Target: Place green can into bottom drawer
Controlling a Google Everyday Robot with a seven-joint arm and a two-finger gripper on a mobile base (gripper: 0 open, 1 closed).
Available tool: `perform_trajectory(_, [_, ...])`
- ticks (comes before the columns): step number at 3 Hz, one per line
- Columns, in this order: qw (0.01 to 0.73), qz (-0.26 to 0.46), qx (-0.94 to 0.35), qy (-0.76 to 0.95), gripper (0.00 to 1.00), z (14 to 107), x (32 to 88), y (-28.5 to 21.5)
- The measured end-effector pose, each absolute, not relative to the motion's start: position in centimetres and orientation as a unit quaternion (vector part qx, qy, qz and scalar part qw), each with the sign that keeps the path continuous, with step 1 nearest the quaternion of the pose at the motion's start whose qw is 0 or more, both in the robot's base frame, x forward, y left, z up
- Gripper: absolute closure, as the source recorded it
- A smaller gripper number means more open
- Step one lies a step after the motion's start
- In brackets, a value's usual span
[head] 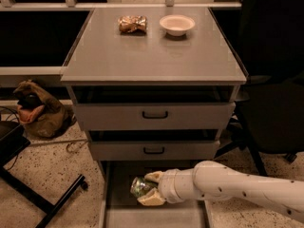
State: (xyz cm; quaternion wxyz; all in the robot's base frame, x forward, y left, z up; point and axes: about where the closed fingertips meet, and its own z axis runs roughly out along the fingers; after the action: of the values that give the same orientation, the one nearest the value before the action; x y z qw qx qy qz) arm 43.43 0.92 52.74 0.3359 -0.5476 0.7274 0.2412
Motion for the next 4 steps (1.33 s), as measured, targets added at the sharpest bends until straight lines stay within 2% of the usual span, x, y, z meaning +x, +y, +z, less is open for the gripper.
perform_trajectory(2, [0.335,0.240,-0.541,0.733,1.00,45.0,45.9,1.7])
perform_trajectory(4, [0.320,0.279,-0.522,0.740,1.00,36.2,46.4,3.0])
